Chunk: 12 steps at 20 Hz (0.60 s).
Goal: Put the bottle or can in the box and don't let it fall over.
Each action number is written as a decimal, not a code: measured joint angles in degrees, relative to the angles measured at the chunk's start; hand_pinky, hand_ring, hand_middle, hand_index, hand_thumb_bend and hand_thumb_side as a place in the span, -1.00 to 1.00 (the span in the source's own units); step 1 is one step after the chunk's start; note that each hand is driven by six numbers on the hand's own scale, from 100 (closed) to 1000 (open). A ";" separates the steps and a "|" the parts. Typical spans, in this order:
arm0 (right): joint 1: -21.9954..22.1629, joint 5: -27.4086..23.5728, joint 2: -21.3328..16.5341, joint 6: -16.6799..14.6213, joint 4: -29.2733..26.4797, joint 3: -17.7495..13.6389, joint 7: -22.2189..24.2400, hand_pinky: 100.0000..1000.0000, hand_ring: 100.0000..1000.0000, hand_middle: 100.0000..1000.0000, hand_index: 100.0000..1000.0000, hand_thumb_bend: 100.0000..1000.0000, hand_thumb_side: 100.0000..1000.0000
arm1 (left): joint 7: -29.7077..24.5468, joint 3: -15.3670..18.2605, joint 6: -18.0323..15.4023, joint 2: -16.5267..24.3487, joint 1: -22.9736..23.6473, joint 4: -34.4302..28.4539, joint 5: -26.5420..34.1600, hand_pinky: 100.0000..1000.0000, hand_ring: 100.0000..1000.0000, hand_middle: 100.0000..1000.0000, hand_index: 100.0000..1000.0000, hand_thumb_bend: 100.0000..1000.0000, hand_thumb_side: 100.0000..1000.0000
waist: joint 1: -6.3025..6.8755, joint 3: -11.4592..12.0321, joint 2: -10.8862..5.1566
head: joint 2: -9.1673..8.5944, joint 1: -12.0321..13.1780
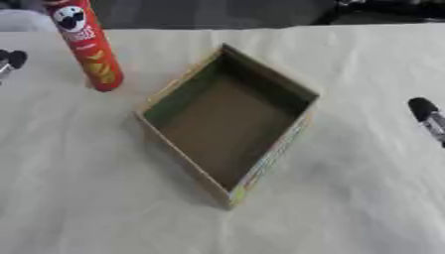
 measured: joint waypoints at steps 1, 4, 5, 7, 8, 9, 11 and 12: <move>-0.11 -0.01 0.00 -0.01 0.00 0.01 0.01 0.63 0.57 0.87 0.66 0.02 -1.00 | -0.28 -0.17 -0.03 -0.02 -0.47 0.12 -0.21 1.00 0.56 0.13 0.60 0.18 -0.61 | -0.01 -0.07 0.00 | -0.01 0.04; -0.16 -0.11 0.00 -0.01 0.00 0.12 0.03 0.63 0.56 0.87 0.66 0.01 -1.00 | -1.00 -0.67 -0.12 -0.30 -1.58 0.63 -0.66 1.00 0.56 0.13 0.60 0.17 -0.60 | -0.04 -0.22 0.01 | -0.02 0.13; -0.17 -0.16 0.00 -0.02 0.00 0.17 0.04 0.63 0.56 0.87 0.66 0.01 -1.00 | -1.20 -0.86 -0.12 -0.51 -1.89 0.84 -0.77 1.00 0.56 0.13 0.60 0.16 -0.60 | -0.07 -0.32 0.05 | -0.02 0.22; -0.20 -0.22 0.00 -0.04 0.00 0.29 0.06 0.63 0.56 0.87 0.66 0.01 -1.00 | -1.57 -1.20 -0.10 -0.60 -2.60 1.31 -0.85 1.00 0.56 0.13 0.60 0.16 -0.60 | -0.17 -0.49 0.18 | -0.02 0.38; -0.23 -0.26 0.00 -0.07 0.00 0.31 0.09 0.63 0.56 0.87 0.66 0.01 -1.00 | -1.76 -1.27 -0.11 -0.71 -2.96 1.58 -0.93 1.00 0.56 0.13 0.60 0.16 -0.60 | -0.21 -0.49 0.26 | -0.03 0.51; -0.29 -0.28 0.00 -0.12 0.00 0.32 0.14 0.63 0.56 0.87 0.66 0.01 -1.00 | -1.98 -1.48 -0.14 -0.79 -3.34 1.83 -1.02 1.00 0.57 0.13 0.60 0.16 -0.60 | -0.24 -0.52 0.34 | -0.03 0.56; -0.59 -0.39 0.00 -0.20 0.00 0.34 0.22 0.63 0.56 0.87 0.66 0.01 -1.00 | -2.37 -1.79 -0.35 -1.01 -4.12 2.18 -1.25 1.00 0.58 0.14 0.59 0.17 -0.59 | -0.29 -0.64 0.40 | -0.04 0.60; -0.69 -0.41 0.00 -0.23 0.00 0.35 0.26 0.63 0.56 0.87 0.66 0.01 -1.00 | -2.62 -1.94 -0.49 -1.03 -4.58 2.37 -1.30 1.00 0.60 0.14 0.59 0.18 -0.59 | -0.31 -0.75 0.44 | -0.05 0.63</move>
